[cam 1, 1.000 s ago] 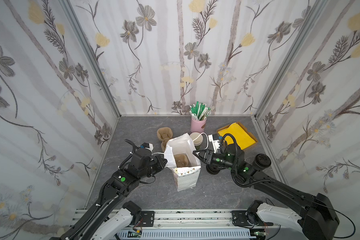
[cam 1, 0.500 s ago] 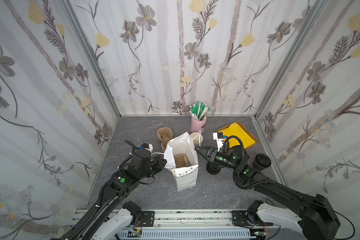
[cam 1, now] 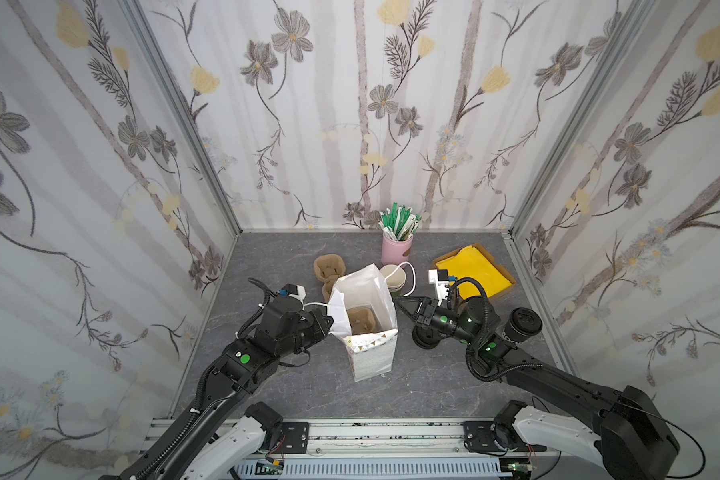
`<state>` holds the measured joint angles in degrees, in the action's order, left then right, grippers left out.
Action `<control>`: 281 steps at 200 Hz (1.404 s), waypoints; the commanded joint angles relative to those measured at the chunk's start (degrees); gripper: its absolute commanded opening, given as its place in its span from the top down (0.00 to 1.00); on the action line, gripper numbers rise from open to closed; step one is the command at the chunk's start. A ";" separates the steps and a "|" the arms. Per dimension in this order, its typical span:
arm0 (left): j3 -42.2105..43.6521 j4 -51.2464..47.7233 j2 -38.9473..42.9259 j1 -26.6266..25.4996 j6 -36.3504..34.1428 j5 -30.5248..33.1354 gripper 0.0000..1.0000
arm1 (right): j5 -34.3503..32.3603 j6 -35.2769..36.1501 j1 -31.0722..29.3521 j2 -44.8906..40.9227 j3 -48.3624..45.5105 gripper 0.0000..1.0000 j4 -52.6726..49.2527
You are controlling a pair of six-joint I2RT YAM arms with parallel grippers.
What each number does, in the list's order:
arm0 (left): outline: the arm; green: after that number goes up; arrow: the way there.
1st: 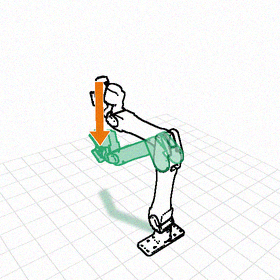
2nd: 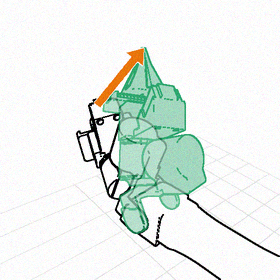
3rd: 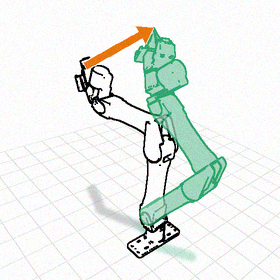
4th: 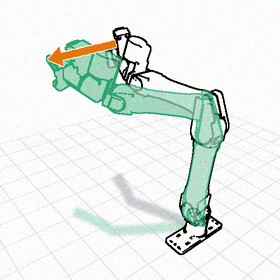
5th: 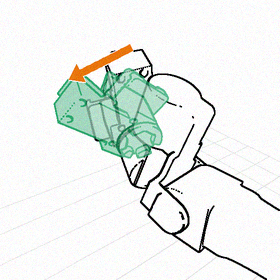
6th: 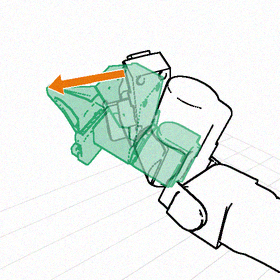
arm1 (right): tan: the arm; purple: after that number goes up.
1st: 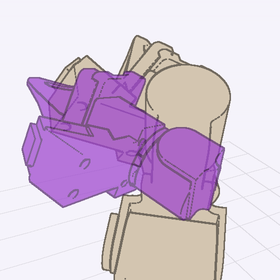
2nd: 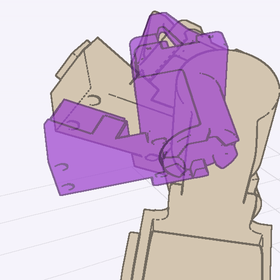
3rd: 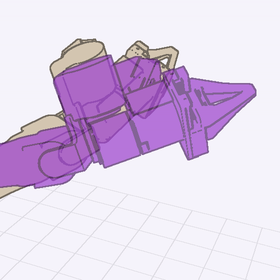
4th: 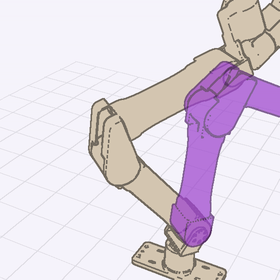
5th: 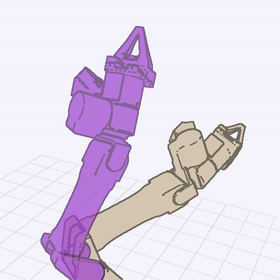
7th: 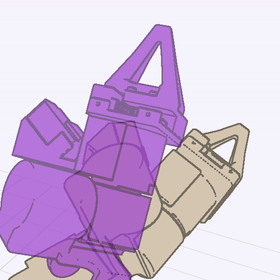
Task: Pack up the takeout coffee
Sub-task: 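Pull the rope handle outward with the right gripper while the left holds the bag, then release the rope handle and swing the right gripper toward the black lids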
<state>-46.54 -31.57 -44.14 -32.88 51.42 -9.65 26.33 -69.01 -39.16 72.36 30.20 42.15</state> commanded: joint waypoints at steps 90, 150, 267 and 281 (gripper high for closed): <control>0.26 -0.04 0.77 0.04 1.69 1.04 1.00 | -0.25 -4.09 0.03 -0.62 -0.57 1.00 3.10; -0.97 0.02 -0.50 0.04 0.30 1.55 1.00 | -3.39 -1.12 0.04 -2.80 1.03 0.71 -4.80; -2.41 -0.07 -1.87 0.08 -3.93 0.25 1.00 | -13.21 16.35 0.02 -11.04 16.68 0.39 -34.04; -2.44 -0.03 -2.42 0.08 -4.30 0.04 1.00 | -13.60 17.40 0.00 -11.65 17.18 0.39 -35.21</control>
<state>-48.45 -31.57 -46.02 -32.88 49.01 -9.23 15.38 -55.22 -39.09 61.49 46.26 10.35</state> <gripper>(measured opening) 0.049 0.608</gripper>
